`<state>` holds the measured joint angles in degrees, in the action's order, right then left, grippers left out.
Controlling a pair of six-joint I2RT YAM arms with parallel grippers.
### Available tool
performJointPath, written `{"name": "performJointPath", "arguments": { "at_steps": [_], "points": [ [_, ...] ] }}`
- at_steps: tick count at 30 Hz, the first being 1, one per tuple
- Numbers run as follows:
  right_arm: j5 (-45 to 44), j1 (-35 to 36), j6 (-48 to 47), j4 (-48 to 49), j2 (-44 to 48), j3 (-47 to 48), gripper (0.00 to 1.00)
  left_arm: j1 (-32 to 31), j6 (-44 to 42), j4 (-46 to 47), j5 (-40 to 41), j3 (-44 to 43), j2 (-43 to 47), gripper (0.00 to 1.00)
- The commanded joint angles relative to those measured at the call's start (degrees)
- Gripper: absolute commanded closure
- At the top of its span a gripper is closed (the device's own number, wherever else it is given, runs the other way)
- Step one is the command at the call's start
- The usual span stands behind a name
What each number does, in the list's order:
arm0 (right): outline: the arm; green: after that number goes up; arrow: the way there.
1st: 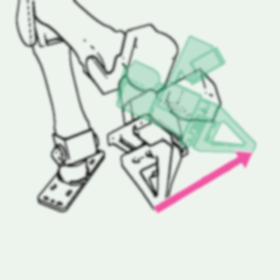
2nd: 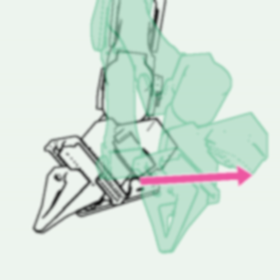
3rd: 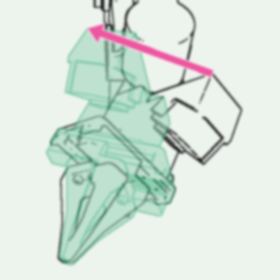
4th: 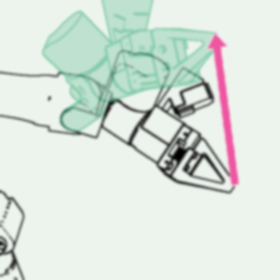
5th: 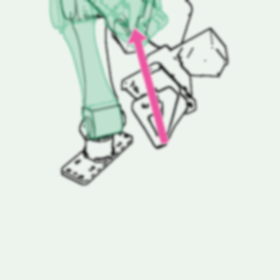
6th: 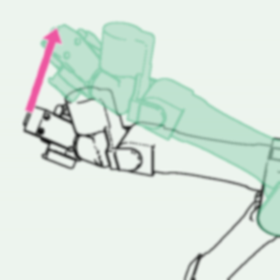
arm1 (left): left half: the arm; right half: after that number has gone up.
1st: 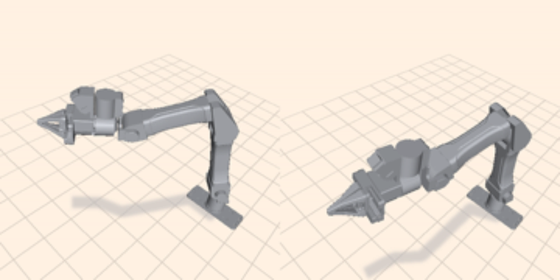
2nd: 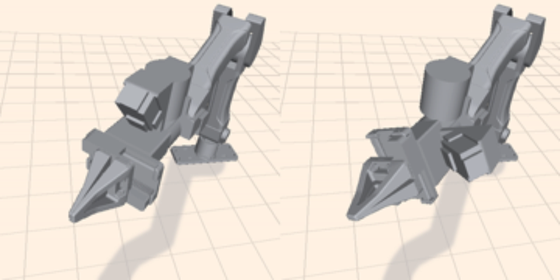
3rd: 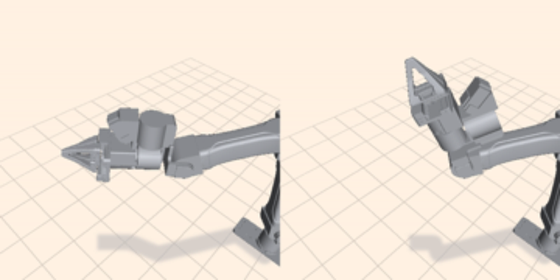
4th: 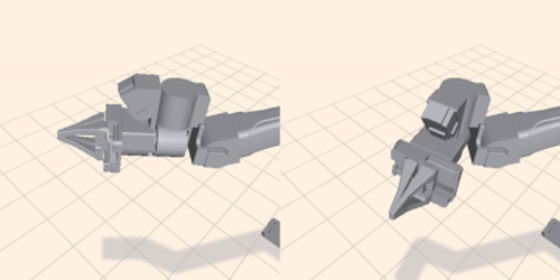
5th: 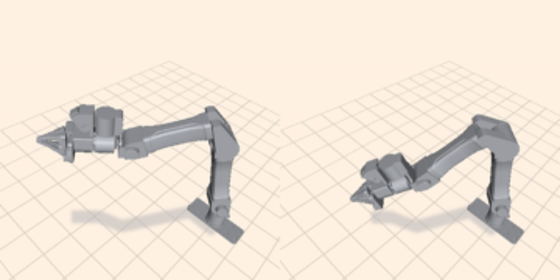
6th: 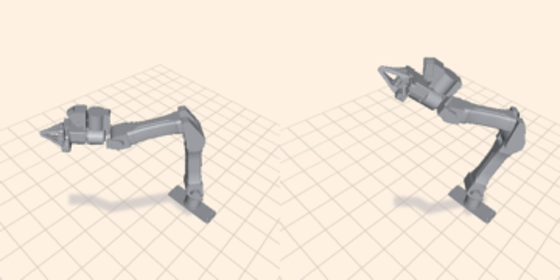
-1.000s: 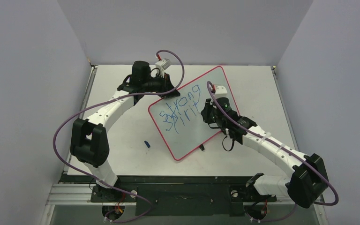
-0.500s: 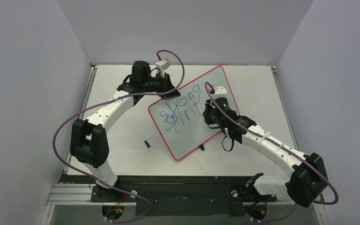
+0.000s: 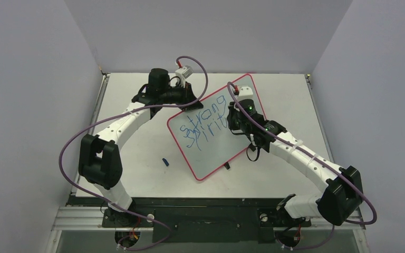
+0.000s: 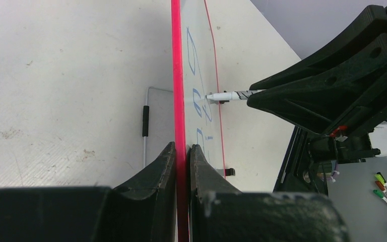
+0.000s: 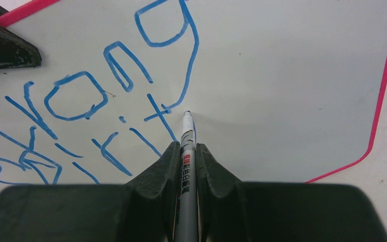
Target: Write a sentence on the whiteboard
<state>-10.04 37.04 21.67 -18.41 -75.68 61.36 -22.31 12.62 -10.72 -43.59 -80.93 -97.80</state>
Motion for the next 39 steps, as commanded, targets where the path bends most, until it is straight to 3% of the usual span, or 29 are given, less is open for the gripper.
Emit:
{"name": "performJointPath", "arguments": {
  "at_steps": [1, 18, 28, 39],
  "points": [
    [-1.2, -0.5, -0.5, -0.2, 1.8, 3.0, 1.00, -1.1, -5.6, 1.7, -0.9, -0.1, 3.6, 1.00],
    [-2.9, -0.5, 0.6, -3.7, 15.6, -3.9, 1.00, -0.8, -5.8, 1.8, 0.0, 0.0, 4.5, 1.00],
    [0.7, 0.1, 0.9, -3.1, 21.2, -9.3, 1.00, -0.9, -5.6, 1.8, 0.3, -0.1, 3.9, 1.00],
    [-2.8, 12.0, -1.3, 2.2, 22.8, -15.0, 1.00, -1.1, -4.0, 2.1, 1.6, 3.2, 5.2, 1.00]
  ]
}}
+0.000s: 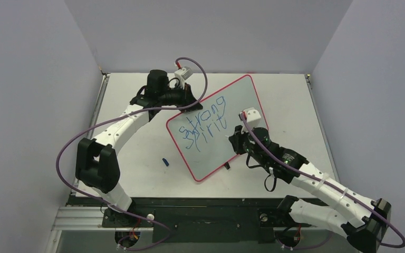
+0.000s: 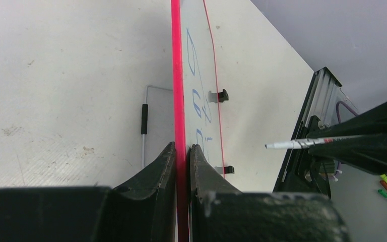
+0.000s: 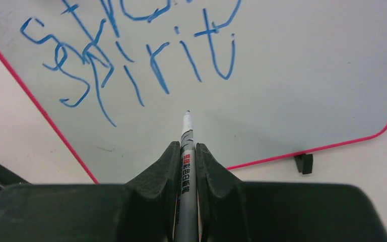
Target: Write a sentence on the whiteboard
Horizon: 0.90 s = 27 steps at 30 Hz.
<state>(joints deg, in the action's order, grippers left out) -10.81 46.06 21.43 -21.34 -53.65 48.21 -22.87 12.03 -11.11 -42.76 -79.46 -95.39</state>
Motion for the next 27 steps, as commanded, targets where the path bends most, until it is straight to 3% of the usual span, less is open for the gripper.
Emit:
{"name": "performJointPath", "arguments": {
  "at_steps": [1, 16, 27],
  "points": [
    [-1.6, 4.1, -1.2, 6.6, 0.9, -2.2, 1.00, -0.6, -3.5, 2.5, 1.0, 2.0, 3.1, 1.00],
    [-0.1, 17.6, -5.5, 20.5, -5.2, -9.6, 1.00, -0.2, -4.6, 3.5, 2.3, 4.5, 3.0, 1.00],
    [-0.5, 21.5, -6.4, 25.0, -13.5, -7.4, 1.00, 0.5, -4.7, 3.6, 2.2, 3.9, 2.2, 1.00]
  ]
}}
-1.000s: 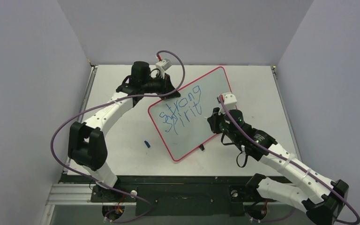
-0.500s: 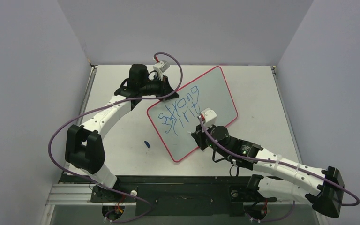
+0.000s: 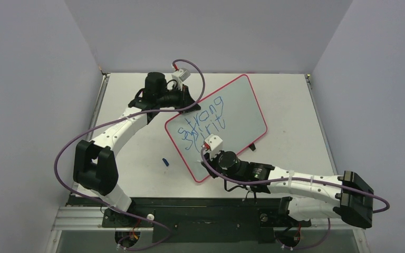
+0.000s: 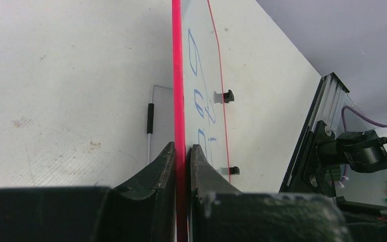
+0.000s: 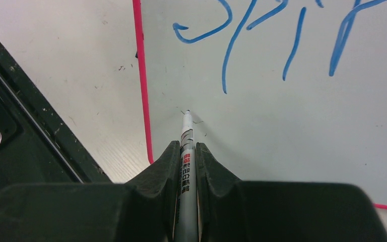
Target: Write a sentence on the whiteboard
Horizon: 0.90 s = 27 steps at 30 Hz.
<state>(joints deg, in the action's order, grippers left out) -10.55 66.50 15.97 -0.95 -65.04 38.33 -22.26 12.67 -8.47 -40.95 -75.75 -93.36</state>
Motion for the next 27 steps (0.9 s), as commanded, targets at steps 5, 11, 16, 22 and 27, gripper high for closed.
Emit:
{"name": "performJointPath", "arguments": {
  "at_steps": [5, 11, 16, 22, 27],
  "points": [
    [-1.2, 1.2, -0.9, 5.8, -4.7, 3.1, 1.00, 0.1, -5.2, 1.0, 0.3, 0.2, 0.1, 1.00],
    [-2.5, 1.1, -0.8, 6.9, -6.4, 2.4, 1.00, 0.1, -5.1, 1.2, 0.2, 0.2, 0.1, 1.00],
    [-3.3, 1.1, -0.5, 7.1, -7.9, 1.5, 1.00, 0.1, -5.0, 1.1, 0.2, 0.0, -0.2, 1.00],
    [-4.1, 1.1, 0.3, 6.1, -8.4, 0.9, 1.00, 0.1, -4.9, 1.1, 0.1, 0.0, -0.3, 1.00],
    [-5.1, 1.2, 1.1, 4.4, -6.7, -0.1, 1.00, 0.1, -4.8, 1.1, 0.2, 0.0, -0.4, 1.00]
  ]
}}
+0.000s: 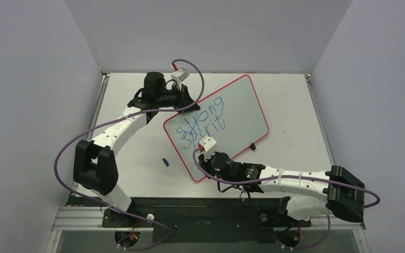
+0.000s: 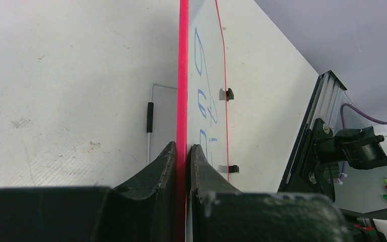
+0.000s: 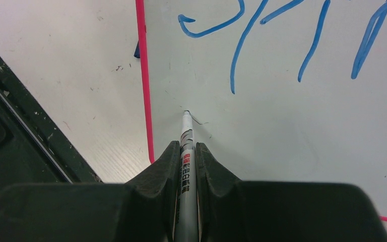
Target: Write a sentence on the whiteboard
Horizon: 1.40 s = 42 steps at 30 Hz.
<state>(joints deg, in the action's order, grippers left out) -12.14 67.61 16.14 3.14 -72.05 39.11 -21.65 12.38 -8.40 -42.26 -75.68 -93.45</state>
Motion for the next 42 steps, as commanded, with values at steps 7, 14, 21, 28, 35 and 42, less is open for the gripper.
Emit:
{"name": "performJointPath", "arguments": {
  "at_steps": [7, 14, 21, 28, 35, 42],
  "points": [
    [-4.6, 0.3, 3.6, -1.3, 3.8, -4.9, 1.00, -0.5, -4.5, 0.9, 1.6, -0.3, -0.3, 1.00],
    [-5.8, 0.6, 5.2, -1.5, 5.5, -6.5, 1.00, -0.5, -4.3, 0.8, 1.7, -0.3, -0.5, 1.00],
    [-7.5, 0.5, 3.6, -2.7, 3.7, -2.7, 1.00, -0.5, -4.3, 0.7, 1.8, -0.2, -0.3, 1.00],
    [-9.1, 0.2, 1.6, -4.6, 2.3, 2.1, 1.00, -0.6, -4.3, 0.7, 1.8, -0.2, -0.4, 1.00],
    [-9.9, -0.9, 0.4, -6.3, -0.4, 6.4, 1.00, -0.6, -4.3, 0.6, 1.8, -0.1, -0.2, 1.00],
    [-10.1, -1.0, 0.4, -7.8, -0.8, 6.9, 1.00, -0.6, -4.4, 0.5, 2.0, -0.1, -0.1, 1.00]
  ]
}}
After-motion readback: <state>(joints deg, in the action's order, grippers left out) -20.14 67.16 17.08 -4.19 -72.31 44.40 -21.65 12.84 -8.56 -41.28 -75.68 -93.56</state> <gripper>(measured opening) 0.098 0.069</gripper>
